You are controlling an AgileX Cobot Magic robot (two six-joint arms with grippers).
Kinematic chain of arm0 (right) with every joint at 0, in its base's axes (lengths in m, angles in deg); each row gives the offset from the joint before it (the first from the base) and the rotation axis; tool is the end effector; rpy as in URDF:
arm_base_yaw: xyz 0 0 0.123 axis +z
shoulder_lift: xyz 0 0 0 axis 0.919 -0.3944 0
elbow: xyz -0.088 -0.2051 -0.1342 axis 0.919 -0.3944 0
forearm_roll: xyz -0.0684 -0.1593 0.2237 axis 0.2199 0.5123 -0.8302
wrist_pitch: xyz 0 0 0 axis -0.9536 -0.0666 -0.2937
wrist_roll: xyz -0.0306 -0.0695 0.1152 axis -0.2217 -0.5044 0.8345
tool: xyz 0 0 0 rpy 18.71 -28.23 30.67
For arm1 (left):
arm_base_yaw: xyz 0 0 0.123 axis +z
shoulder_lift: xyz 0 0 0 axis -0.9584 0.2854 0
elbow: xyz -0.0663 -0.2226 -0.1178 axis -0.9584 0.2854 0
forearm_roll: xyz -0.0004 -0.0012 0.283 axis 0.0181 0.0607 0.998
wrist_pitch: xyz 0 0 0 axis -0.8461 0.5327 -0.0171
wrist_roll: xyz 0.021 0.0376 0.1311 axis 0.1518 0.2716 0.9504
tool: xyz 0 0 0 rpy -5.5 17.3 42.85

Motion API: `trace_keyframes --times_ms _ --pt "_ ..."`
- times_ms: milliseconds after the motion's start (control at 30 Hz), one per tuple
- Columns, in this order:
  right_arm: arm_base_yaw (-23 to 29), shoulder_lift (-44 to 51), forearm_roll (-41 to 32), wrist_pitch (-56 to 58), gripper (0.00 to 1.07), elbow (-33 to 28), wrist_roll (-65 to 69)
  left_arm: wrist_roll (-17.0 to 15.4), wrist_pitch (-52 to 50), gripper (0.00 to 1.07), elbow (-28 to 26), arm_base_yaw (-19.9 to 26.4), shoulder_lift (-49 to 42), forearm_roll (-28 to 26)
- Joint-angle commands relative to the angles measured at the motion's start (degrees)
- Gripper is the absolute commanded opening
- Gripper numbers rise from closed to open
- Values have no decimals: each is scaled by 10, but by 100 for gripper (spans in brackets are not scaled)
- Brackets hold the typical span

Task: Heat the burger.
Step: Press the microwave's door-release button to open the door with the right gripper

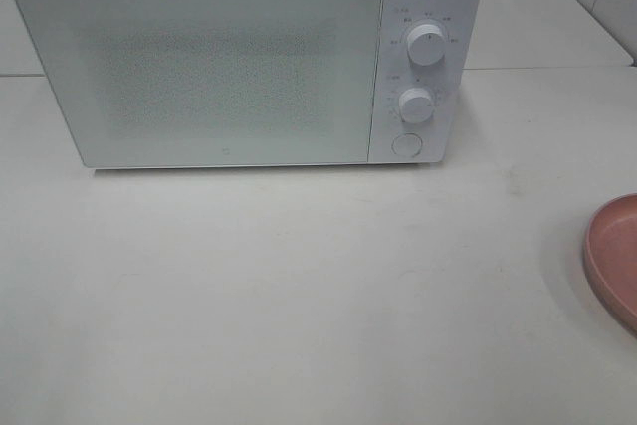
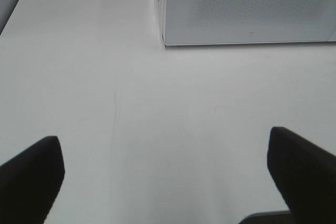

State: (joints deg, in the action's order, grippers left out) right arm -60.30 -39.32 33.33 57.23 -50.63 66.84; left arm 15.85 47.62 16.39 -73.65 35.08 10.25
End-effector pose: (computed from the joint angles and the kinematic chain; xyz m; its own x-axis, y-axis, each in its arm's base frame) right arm 0.0918 0.0072 0.2784 -0.4054 0.0058 -0.9141 -0.0711 0.9967 0.0379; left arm 0.0850 -0.0117 0.2743 -0.4583 -0.0091 -0.8888 0.0730 0.9962 -0.0478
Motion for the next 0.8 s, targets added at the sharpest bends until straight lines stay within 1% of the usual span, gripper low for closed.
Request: trace_keyframes --times_ms 33,567,733,800 --pt "-2 19 2 -9 76 -1 -4 0 -8 98 0 -3 -13 -5" --pt "-2 15 2 -9 76 -1 -4 0 -8 98 0 -3 -13 -5" --pt "-2 -19 2 -15 76 17 1 0 -8 98 0 -3 -13 -5" --pt "-2 -48 2 -23 76 25 3 0 -8 98 0 -3 -13 -5"
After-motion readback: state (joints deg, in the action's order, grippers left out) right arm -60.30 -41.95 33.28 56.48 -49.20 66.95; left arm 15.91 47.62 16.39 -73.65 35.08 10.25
